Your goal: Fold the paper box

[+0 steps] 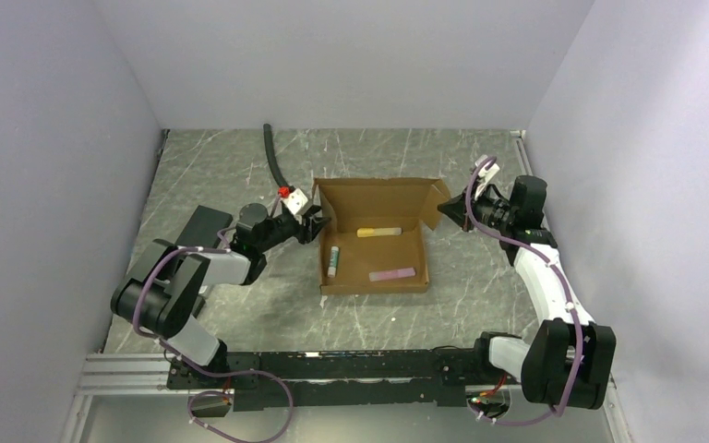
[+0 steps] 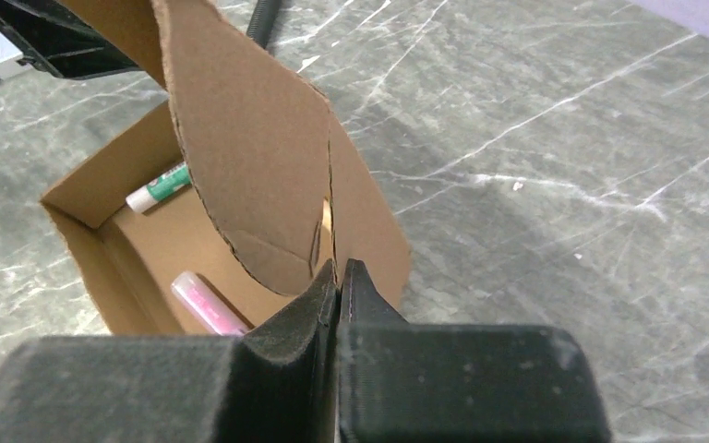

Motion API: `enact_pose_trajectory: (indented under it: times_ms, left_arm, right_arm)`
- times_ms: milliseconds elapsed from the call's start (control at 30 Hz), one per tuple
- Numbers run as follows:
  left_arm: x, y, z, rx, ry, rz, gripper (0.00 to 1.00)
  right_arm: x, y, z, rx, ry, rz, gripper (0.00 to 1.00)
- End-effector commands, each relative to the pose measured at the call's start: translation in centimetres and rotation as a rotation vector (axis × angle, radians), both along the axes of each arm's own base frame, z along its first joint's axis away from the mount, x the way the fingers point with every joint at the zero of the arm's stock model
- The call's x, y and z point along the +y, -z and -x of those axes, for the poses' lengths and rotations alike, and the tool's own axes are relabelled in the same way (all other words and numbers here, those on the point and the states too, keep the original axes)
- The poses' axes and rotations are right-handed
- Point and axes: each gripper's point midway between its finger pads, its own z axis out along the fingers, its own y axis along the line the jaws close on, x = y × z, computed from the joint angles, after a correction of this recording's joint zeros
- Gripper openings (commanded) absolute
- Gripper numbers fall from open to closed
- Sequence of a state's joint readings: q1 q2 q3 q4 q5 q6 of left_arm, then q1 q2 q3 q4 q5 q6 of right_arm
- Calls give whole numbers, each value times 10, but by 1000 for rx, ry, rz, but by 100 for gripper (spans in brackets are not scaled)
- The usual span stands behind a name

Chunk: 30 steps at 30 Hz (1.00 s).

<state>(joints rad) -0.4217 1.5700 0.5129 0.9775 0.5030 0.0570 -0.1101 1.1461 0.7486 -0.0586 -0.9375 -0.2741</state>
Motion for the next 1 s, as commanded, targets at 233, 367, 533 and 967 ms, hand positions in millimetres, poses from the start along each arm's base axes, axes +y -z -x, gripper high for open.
enact_pose_trajectory:
  times_ms: [233,367,533,967]
  left_arm:
    - [-13,-7,10,10,92,87,45]
    - [-11,-5,13,22,83,97,45]
    - [-8,-5,16,25,75,91,46]
    - [-6,-5,21,31,79,101,47]
  right_arm:
    - [27,3,28,142,-86,-148,9]
    - [34,6,38,169,-144,-169,18]
    - [30,12,40,176,-131,-132,31]
    - [41,3,49,239,-180,-239,19]
